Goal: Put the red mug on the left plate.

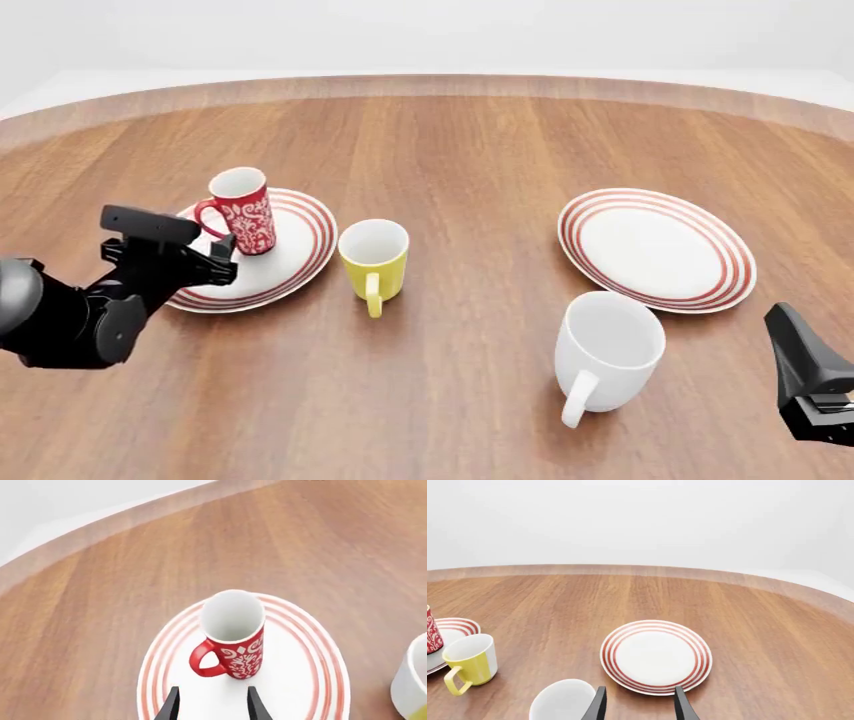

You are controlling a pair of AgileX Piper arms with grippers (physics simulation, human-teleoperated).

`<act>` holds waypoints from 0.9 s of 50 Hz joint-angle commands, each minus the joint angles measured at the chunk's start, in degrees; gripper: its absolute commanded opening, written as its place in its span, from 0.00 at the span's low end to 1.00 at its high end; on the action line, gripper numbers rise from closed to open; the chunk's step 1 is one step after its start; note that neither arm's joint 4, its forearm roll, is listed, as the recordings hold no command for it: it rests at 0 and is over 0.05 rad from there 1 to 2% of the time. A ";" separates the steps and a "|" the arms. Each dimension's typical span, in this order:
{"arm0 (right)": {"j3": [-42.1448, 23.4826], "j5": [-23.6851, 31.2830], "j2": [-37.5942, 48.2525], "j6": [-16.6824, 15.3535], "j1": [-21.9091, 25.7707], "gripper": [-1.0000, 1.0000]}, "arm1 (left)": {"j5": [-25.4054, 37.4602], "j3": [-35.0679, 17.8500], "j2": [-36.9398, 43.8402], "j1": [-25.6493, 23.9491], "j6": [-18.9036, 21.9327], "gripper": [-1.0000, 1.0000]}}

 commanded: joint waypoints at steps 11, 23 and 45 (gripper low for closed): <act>0.00 0.01 -0.02 0.02 -0.01 1.00 | 0.91 4.40 -6.00 -2.87 -2.64 1.00; 0.00 -0.01 0.02 -0.02 0.01 1.00 | 0.29 6.40 -7.38 -4.94 -3.40 1.00; 0.04 0.84 -0.13 -0.58 0.84 1.00 | -0.38 12.91 -14.28 -7.82 -6.05 1.00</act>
